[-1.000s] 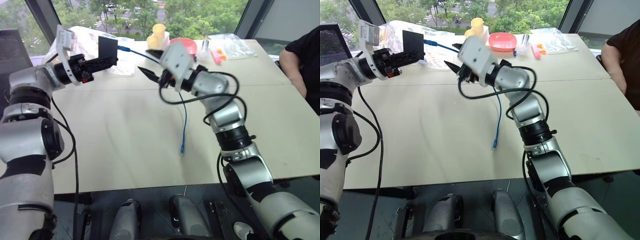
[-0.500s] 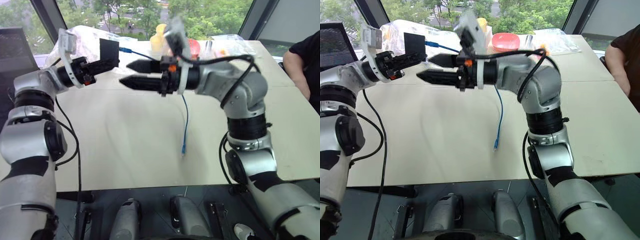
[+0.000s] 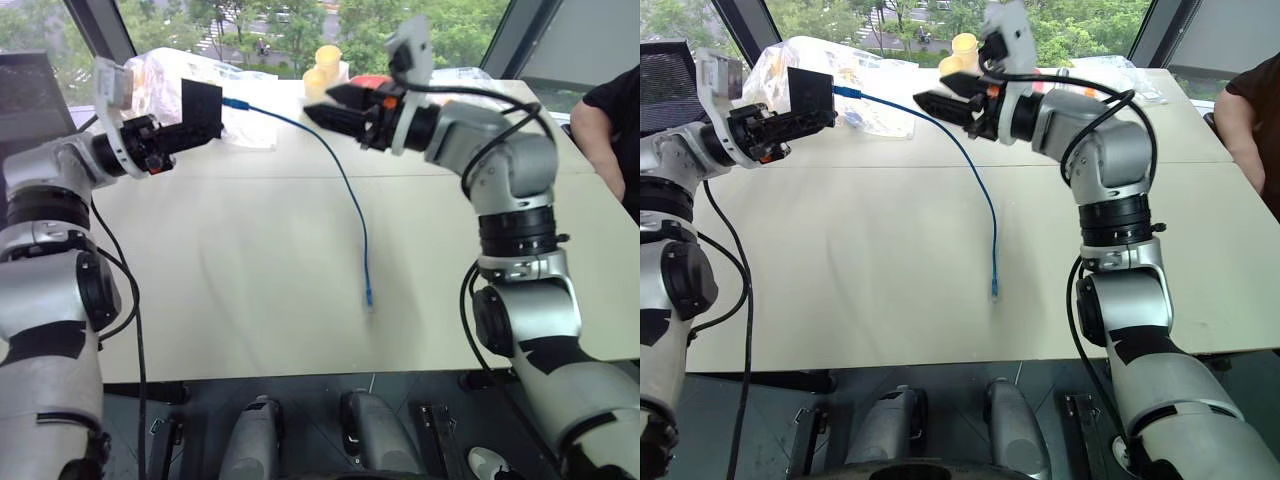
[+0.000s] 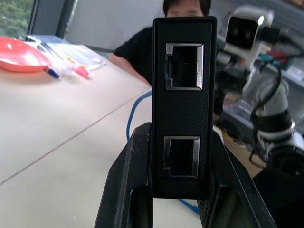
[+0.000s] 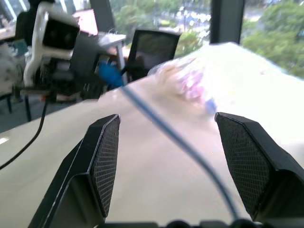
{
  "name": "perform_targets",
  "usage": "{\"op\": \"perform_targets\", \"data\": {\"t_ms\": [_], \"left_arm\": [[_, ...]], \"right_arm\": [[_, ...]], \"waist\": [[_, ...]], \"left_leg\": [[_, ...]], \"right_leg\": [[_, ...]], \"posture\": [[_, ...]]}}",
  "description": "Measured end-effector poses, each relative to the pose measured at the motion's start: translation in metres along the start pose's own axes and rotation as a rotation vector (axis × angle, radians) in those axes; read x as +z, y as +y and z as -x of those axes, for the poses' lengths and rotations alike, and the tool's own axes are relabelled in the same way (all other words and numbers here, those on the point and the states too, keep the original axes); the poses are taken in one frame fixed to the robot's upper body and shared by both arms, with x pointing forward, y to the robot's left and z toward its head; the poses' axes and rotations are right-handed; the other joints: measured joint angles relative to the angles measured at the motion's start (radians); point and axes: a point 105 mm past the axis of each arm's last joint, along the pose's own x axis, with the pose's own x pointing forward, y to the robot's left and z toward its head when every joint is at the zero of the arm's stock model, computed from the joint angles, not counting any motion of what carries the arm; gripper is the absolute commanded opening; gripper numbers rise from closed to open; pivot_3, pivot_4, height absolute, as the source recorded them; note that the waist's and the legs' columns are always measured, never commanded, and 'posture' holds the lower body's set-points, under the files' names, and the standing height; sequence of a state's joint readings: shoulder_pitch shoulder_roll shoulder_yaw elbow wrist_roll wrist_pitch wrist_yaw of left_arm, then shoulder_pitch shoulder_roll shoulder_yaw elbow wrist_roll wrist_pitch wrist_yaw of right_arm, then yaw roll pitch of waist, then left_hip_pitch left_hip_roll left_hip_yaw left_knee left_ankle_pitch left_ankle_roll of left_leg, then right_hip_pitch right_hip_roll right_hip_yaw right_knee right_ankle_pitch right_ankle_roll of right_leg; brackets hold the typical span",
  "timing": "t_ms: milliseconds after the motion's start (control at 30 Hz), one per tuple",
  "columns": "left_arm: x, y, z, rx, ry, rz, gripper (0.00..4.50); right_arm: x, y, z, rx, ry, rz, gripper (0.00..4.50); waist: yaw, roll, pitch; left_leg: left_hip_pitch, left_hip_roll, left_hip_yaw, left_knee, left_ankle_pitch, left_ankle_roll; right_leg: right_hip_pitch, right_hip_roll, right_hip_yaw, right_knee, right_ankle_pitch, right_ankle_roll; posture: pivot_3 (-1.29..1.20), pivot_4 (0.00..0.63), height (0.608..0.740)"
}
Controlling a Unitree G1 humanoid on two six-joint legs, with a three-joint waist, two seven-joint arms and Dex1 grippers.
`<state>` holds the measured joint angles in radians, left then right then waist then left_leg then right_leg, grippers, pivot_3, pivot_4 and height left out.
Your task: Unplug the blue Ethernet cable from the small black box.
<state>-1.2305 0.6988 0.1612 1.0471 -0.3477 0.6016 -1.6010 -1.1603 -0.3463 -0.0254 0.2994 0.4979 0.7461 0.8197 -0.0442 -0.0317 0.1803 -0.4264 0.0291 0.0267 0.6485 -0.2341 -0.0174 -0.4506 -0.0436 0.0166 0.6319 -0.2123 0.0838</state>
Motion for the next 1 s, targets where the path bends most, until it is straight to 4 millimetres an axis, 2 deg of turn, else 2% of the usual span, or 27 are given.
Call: {"op": "perform_targets", "data": {"t_ms": [100, 200, 300, 533, 733, 900, 1000], "left_arm": [[-0.003, -0.008, -0.011, -0.056, 0.026, -0.023, 0.54], [0.005, -0.019, -0.016, -0.111, 0.013, -0.054, 0.54], [0.012, -0.031, -0.022, -0.167, 0.000, -0.078, 0.54], [0.017, -0.041, -0.026, -0.221, -0.021, -0.081, 0.54], [0.016, -0.041, -0.028, -0.232, -0.024, -0.071, 0.54], [0.016, -0.041, -0.028, -0.237, -0.031, -0.067, 0.54], [0.016, -0.040, -0.028, -0.236, -0.034, -0.062, 0.54]], "right_arm": [[0.002, 0.003, -0.004, 0.070, -0.047, -0.129, 3.30], [0.015, 0.005, -0.007, 0.119, -0.091, -0.207, 3.30], [0.022, 0.016, -0.013, 0.206, -0.099, -0.249, 3.30], [0.013, 0.032, -0.023, 0.293, -0.058, -0.279, 3.30], [0.002, 0.031, -0.029, 0.290, -0.040, -0.312, 3.30], [0.001, 0.032, -0.031, 0.292, -0.042, -0.319, 3.30], [0.002, 0.033, -0.032, 0.295, -0.046, -0.324, 2.44]], "waist": [[-0.003, 0.000, 0.000], [-0.001, 0.000, 0.000], [0.000, 0.000, 0.000], [0.000, 0.000, 0.000], [0.000, 0.000, 0.000], [0.000, 0.000, 0.000], [0.000, 0.000, 0.000]], "left_leg": [[0.001, 0.002, 0.000, 0.000, 0.000, 0.000], [0.000, 0.002, 0.000, 0.001, 0.000, 0.000], [0.000, 0.002, 0.000, 0.001, 0.000, 0.000], [0.000, 0.001, 0.000, 0.001, 0.000, 0.000], [0.000, 0.001, 0.001, 0.001, 0.000, 0.000], [0.000, 0.001, 0.000, 0.001, 0.000, 0.000], [0.000, 0.001, 0.000, 0.001, 0.000, 0.000]], "right_leg": [[-0.001, 0.002, 0.001, 0.002, 0.001, -0.001], [-0.002, 0.002, 0.001, 0.003, 0.001, -0.001], [-0.002, 0.002, 0.001, 0.003, 0.001, -0.001], [-0.002, 0.001, 0.001, 0.003, 0.001, -0.001], [-0.002, 0.001, 0.001, 0.003, 0.001, -0.001], [-0.002, 0.001, 0.001, 0.003, 0.001, -0.001], [-0.002, 0.001, 0.001, 0.003, 0.001, -0.001]], "posture": [[0.00, 0.150, 0.740], [0.00, 0.150, 0.740], [0.00, 0.150, 0.740], [0.00, 0.150, 0.740], [0.00, 0.150, 0.740], [0.00, 0.150, 0.740], [0.00, 0.150, 0.740]]}}
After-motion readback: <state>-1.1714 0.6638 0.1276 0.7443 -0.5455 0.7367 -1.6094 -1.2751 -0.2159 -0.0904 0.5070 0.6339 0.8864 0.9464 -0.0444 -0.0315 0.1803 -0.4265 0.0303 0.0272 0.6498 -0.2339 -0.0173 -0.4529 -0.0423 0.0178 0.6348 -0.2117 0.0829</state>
